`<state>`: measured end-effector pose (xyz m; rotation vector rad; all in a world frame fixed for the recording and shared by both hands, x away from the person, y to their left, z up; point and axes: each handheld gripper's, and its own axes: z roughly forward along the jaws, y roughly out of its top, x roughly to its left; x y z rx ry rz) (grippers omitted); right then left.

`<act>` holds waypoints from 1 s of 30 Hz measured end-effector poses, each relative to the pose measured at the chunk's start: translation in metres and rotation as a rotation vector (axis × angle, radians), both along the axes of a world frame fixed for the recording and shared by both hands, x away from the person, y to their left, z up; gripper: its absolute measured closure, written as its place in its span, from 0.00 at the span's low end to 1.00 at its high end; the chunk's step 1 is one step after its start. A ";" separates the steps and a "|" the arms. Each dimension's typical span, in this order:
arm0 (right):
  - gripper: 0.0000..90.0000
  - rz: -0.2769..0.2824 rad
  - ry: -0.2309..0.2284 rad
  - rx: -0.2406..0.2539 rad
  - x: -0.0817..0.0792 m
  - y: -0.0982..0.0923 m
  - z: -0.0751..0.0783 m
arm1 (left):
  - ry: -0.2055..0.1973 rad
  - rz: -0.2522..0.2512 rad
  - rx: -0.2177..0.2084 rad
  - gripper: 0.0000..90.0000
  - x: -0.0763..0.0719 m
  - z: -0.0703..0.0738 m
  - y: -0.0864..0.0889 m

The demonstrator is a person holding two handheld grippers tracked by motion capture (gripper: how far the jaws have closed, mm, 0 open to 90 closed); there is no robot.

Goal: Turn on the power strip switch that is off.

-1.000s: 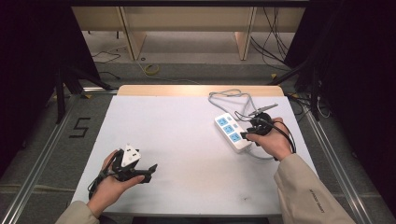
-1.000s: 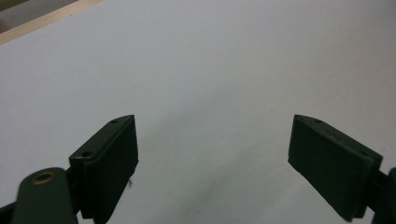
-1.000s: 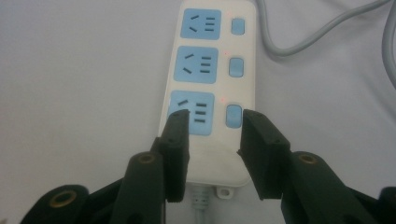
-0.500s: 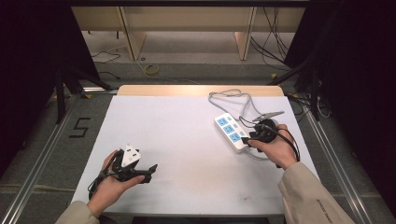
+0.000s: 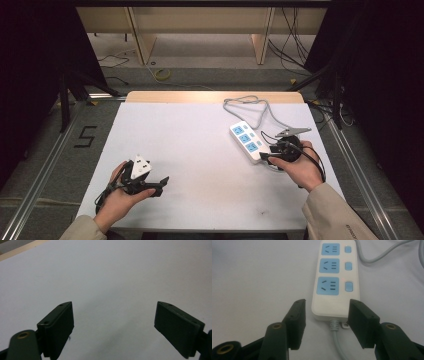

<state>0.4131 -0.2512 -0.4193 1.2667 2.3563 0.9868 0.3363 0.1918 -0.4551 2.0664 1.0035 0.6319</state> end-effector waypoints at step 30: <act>0.39 0.067 -0.115 0.150 -0.063 -0.029 -0.016 | 0.007 -0.018 0.001 0.17 0.000 -0.001 -0.002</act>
